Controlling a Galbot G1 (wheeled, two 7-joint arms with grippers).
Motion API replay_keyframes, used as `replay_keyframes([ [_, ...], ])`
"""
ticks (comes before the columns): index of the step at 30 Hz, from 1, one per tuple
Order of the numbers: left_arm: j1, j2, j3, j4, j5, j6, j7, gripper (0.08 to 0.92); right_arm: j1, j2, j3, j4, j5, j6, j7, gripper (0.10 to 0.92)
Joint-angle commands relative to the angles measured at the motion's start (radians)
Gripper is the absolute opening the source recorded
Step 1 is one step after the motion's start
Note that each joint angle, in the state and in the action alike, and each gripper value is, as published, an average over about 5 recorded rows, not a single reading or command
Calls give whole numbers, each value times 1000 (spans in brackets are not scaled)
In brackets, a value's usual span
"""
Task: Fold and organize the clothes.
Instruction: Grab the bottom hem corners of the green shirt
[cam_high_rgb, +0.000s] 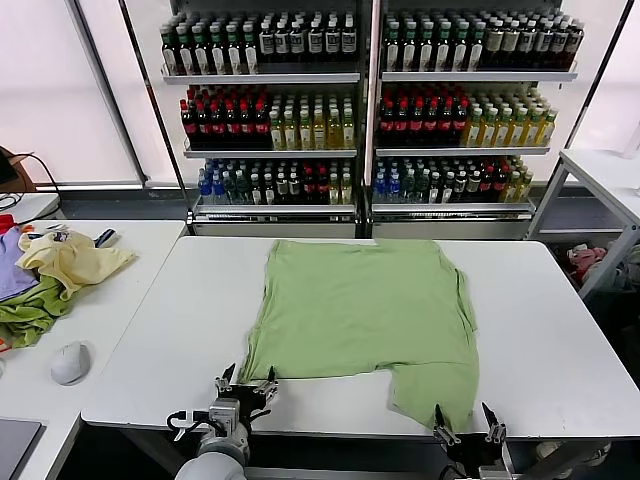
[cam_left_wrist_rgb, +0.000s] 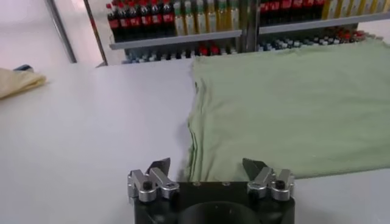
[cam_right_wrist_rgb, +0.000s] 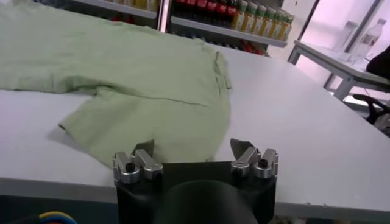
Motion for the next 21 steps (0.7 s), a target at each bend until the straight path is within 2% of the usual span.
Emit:
replay_keyframes([
  [1,-7,-1,2,15,-43,13,-7,579,0,4,-6,-21,14,-15,1,563],
  [16,-4,8,0,-10,-144,9,2,152,1,-36,35,7,88,22,-48,252],
  [21,3,19,-11,-54,-172,-3,9,99,24,-62,69,36,125,75,-75,149],
])
